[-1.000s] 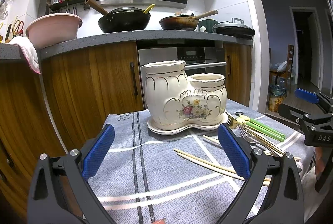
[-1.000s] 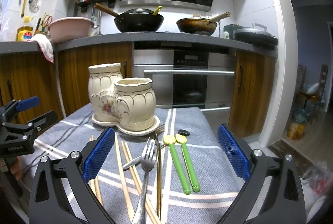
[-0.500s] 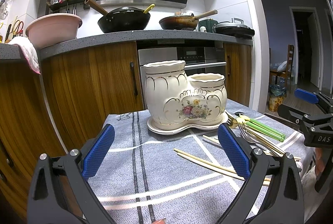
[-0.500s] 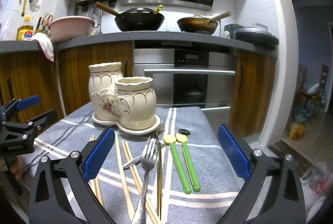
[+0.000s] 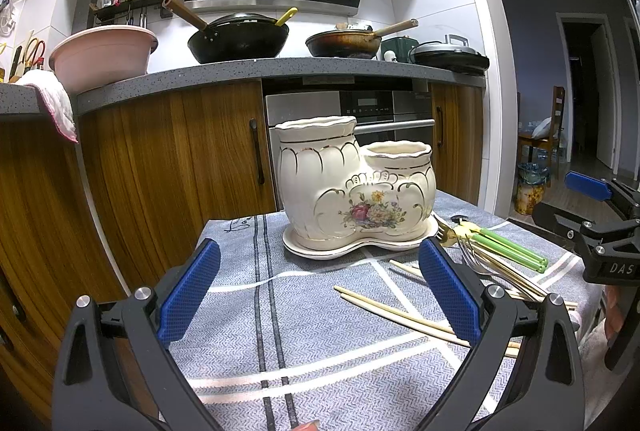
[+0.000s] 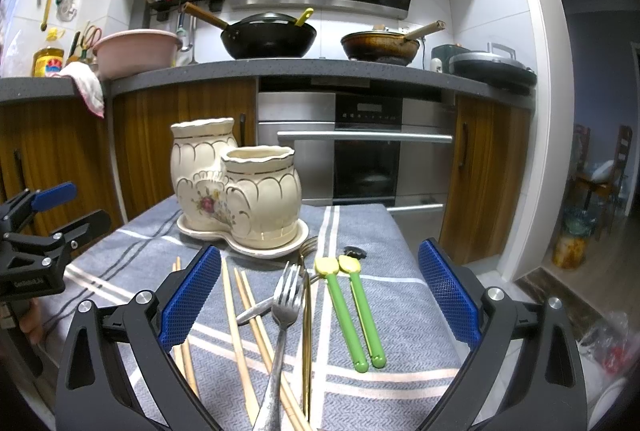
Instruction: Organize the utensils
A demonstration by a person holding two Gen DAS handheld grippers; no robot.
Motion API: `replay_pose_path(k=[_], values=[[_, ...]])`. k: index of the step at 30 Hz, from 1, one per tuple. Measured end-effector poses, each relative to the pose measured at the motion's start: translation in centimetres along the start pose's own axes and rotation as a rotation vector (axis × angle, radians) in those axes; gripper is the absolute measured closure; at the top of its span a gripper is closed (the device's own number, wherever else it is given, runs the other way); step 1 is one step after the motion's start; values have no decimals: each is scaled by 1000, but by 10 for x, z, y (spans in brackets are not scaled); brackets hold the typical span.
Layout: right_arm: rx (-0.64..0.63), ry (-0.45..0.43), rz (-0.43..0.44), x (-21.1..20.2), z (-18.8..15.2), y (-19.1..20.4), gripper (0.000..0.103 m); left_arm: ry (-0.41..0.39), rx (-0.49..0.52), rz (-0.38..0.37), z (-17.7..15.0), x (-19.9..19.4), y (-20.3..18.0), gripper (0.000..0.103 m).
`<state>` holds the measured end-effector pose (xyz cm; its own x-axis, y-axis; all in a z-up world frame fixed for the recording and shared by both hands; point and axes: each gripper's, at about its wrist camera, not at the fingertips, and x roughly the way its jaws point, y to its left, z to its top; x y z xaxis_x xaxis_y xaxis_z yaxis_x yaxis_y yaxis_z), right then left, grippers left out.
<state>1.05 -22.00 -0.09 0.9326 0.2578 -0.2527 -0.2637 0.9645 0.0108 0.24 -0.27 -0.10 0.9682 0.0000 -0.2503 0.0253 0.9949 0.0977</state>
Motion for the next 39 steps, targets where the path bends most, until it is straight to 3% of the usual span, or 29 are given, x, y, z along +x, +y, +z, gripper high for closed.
replay_pose_path(k=[23,28,34,39], values=[[-2,2,2,1,2,1,5,5,2,-2,0,0,-1,5],[5,0,-7,2,-6,6,5,24,7,-6,-1,3,-1,5],[100,16,13,11,0,-7,5,40,-25,-19,0,4,4,5],[123,30,1,10,2,-18,5,99,-45,-17,1,11,5,5]])
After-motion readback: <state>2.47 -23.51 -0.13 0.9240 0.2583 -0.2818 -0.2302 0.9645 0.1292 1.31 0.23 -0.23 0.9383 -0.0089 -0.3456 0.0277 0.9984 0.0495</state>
